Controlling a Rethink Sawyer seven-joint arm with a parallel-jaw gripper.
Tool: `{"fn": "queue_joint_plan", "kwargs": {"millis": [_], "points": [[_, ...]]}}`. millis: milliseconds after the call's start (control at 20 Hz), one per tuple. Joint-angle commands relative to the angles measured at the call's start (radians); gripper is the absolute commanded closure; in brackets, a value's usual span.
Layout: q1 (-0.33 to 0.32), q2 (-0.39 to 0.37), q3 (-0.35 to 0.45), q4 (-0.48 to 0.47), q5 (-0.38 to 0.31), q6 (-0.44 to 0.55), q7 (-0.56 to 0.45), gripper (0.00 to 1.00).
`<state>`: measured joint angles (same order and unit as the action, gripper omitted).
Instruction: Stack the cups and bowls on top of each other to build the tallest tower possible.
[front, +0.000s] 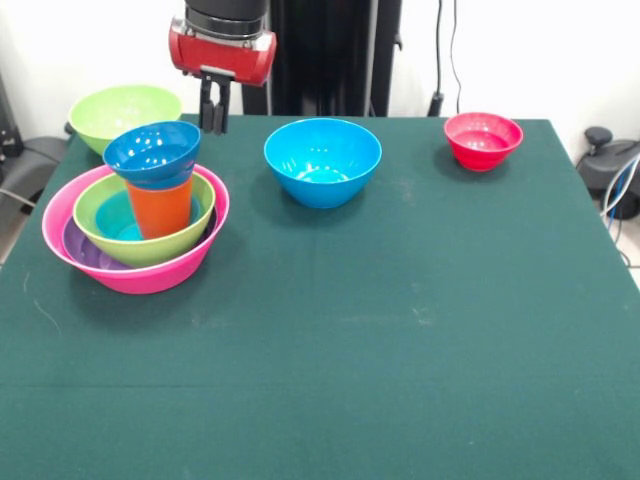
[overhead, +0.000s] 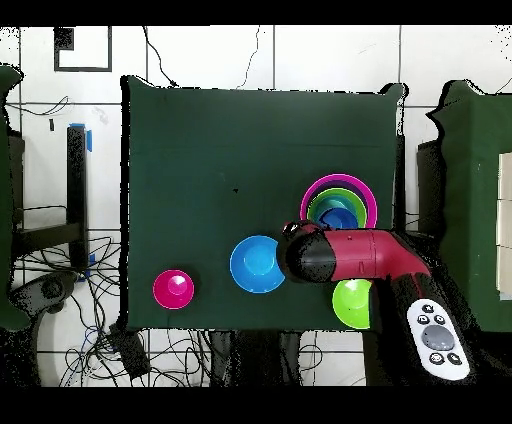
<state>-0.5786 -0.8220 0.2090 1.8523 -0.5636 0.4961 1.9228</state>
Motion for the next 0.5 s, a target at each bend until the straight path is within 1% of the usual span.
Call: {"fn": "queue_joint_plan", "kwargs": {"millis": [50, 500], "points": [[0.005, 0.071, 0.066, -0.036, -0.102, -0.055, -0.089, 1.0], [0.0, 0.076, 0.067, -0.034, -0.116, -0.074, -0.072, 1.0]]}}
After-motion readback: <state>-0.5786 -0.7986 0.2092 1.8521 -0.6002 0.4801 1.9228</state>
